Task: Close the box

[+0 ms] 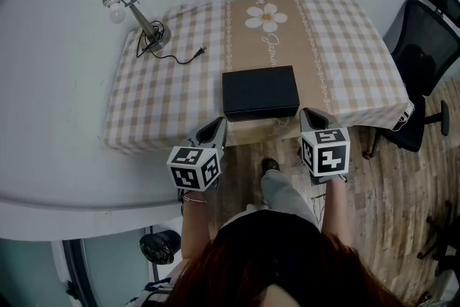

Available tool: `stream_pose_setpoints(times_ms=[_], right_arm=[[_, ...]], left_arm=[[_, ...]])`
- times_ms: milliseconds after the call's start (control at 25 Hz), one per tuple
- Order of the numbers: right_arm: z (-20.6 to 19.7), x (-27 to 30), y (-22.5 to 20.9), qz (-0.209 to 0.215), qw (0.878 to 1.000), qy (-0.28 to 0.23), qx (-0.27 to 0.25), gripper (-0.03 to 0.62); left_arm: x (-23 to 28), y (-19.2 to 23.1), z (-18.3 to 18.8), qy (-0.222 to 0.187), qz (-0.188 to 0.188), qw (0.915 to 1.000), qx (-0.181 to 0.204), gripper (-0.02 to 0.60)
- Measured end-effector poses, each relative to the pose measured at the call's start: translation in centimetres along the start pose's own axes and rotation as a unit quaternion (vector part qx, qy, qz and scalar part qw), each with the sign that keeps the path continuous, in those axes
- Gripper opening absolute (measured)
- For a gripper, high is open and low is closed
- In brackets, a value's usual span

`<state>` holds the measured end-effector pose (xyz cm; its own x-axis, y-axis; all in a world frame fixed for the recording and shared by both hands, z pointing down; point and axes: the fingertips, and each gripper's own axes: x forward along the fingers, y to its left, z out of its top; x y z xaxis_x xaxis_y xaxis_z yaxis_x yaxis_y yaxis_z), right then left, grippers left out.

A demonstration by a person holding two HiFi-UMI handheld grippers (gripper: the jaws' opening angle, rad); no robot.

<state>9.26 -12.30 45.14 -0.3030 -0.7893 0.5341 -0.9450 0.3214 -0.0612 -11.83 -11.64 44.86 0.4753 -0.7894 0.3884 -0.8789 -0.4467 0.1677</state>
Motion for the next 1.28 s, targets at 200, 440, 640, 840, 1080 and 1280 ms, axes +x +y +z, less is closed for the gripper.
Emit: stream_pose_setpoints(times_ms=[200, 440, 640, 840, 1080, 1280], right_arm=[[0.3, -1.1, 1.1, -0.003, 1.000, -0.016, -0.023, 0.017], [0.6, -2.5, 2.4, -0.012, 0.998, -0.041, -0.053, 0.018], [0.7, -3.7, 3.5, -0.009, 0.996, -0.056, -0.062, 0.018], [0.7, -5.1, 4.7, 0.000, 0.996, -0.066, -0.063, 0.017], [0.8, -6.9, 5.7, 0.005, 0.994, -0.086, -0.062, 0.017], [1.1, -8.4, 6.8, 0.010, 0.992, -0.108, -0.057, 0.017]], left_arm=[[-1.3, -0.6, 0.0, -0.012, -0.001, 0.9999, 0.003, 0.029], [-3.2, -1.6, 0.4, -0.032, -0.001, 0.9995, 0.009, 0.029], [-4.9, -2.2, 1.1, -0.051, 0.002, 0.9986, 0.013, 0.029], [-6.6, -3.4, 1.5, -0.067, 0.000, 0.9975, 0.022, 0.028], [-8.3, -5.2, 1.9, -0.086, -0.011, 0.9957, 0.035, 0.028], [-9.5, -6.1, 2.1, -0.095, -0.009, 0.9940, 0.053, 0.028]])
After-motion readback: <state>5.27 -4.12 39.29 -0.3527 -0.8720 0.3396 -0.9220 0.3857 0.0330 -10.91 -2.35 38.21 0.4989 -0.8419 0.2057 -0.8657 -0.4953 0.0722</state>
